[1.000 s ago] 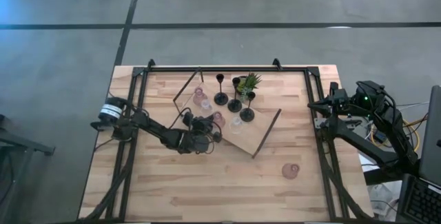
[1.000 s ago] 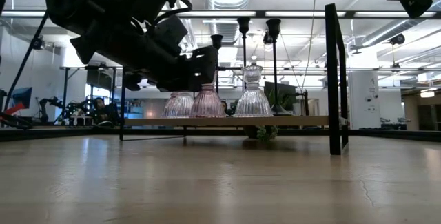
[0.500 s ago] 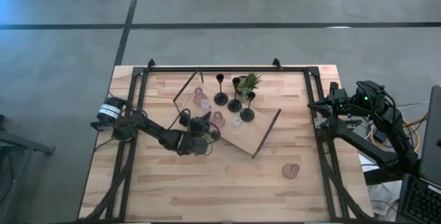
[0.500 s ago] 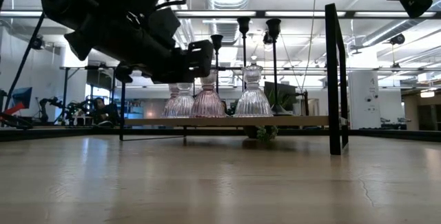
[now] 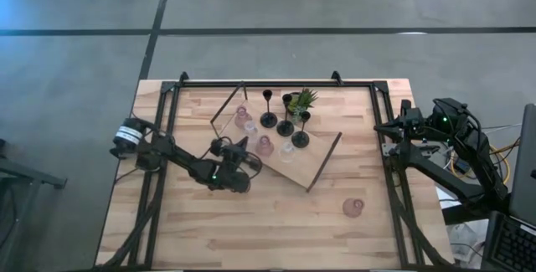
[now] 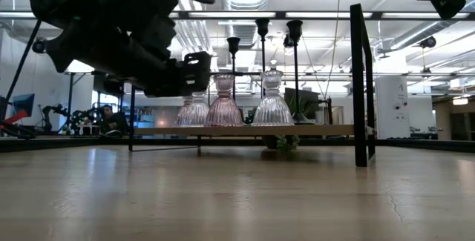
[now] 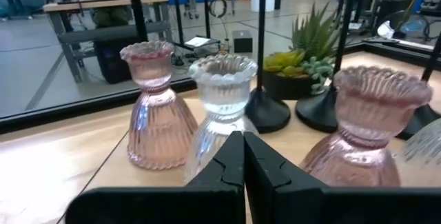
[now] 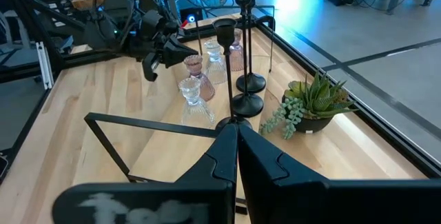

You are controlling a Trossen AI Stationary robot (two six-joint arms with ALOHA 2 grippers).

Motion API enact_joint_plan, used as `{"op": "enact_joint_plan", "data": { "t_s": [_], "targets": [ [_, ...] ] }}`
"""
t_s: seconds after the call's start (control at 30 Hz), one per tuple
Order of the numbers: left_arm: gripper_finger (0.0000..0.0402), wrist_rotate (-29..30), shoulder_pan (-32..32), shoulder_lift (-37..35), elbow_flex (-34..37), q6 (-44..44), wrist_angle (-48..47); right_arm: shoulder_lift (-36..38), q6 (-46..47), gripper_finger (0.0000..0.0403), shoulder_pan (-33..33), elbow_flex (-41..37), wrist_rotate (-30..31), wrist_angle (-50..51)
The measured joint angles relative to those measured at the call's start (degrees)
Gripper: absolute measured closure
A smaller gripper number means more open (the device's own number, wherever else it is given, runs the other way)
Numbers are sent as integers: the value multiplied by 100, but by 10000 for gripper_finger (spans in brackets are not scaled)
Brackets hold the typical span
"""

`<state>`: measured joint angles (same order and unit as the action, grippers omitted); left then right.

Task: Pick & Place candle stick holders
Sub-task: Adjust the glass candle holders on the shelf

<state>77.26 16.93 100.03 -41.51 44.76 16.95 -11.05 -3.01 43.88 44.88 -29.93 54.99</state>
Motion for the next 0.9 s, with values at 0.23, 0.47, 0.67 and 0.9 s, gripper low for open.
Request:
{"op": "enact_joint_plan", "data": {
  "t_s": [0.23, 0.47, 0.67, 0.9],
  "targets": [
    [401, 263, -30, 0, 65, 234, -200, -2, 0, 394, 0, 1, 0, 1],
    [401, 159, -316, 0, 67, 400, -279, -2, 0, 394, 0, 1, -1, 0],
    [401, -187, -525, 0, 69, 447, -242, 0, 0, 394, 0, 0, -2, 1],
    [401, -289, -584, 0, 51, 451, -238, 1, 0, 394, 0, -1, -2, 1]
  ]
}}
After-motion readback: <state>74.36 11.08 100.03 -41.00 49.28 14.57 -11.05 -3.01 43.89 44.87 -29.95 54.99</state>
